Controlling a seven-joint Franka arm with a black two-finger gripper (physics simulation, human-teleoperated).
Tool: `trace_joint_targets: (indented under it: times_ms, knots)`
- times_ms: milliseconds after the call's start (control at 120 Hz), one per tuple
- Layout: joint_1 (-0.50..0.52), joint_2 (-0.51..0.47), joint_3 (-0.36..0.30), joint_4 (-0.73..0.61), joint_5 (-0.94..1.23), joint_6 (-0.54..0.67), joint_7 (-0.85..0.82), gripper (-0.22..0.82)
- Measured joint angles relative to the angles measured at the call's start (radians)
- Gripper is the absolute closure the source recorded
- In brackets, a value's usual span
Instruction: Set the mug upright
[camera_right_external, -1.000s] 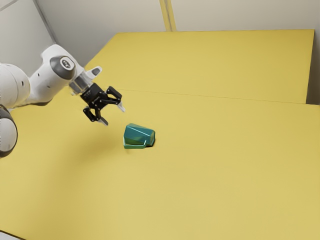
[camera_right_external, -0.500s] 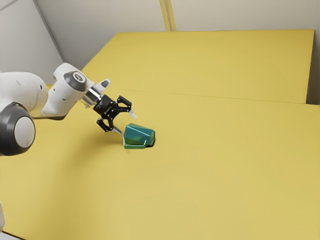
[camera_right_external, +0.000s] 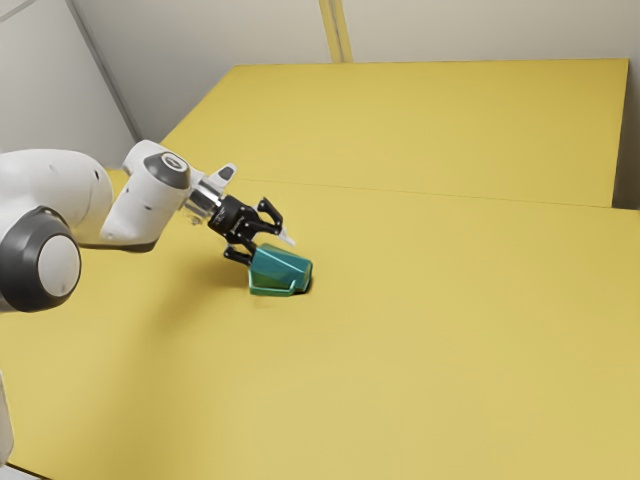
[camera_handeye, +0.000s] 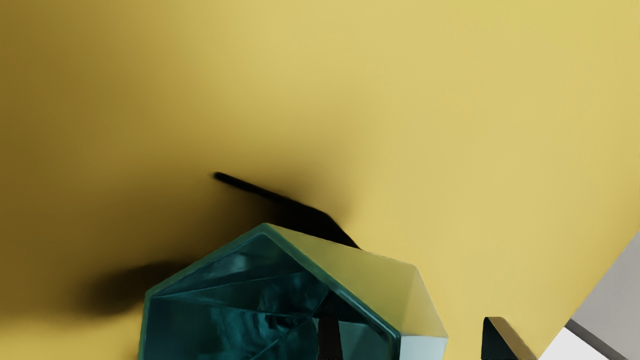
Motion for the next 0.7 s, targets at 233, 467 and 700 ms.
trace_joint_targets:
  times_ms: [233,467,700]
  knots:
    - [0.000,-0.003,-0.006,0.005,0.001,0.001,-0.003,0.67]
    - [-0.006,-0.009,-0.023,0.014,0.003,0.005,-0.009,0.76]
    - [-0.043,-0.083,-0.038,0.006,0.121,0.030,-0.021,0.78]
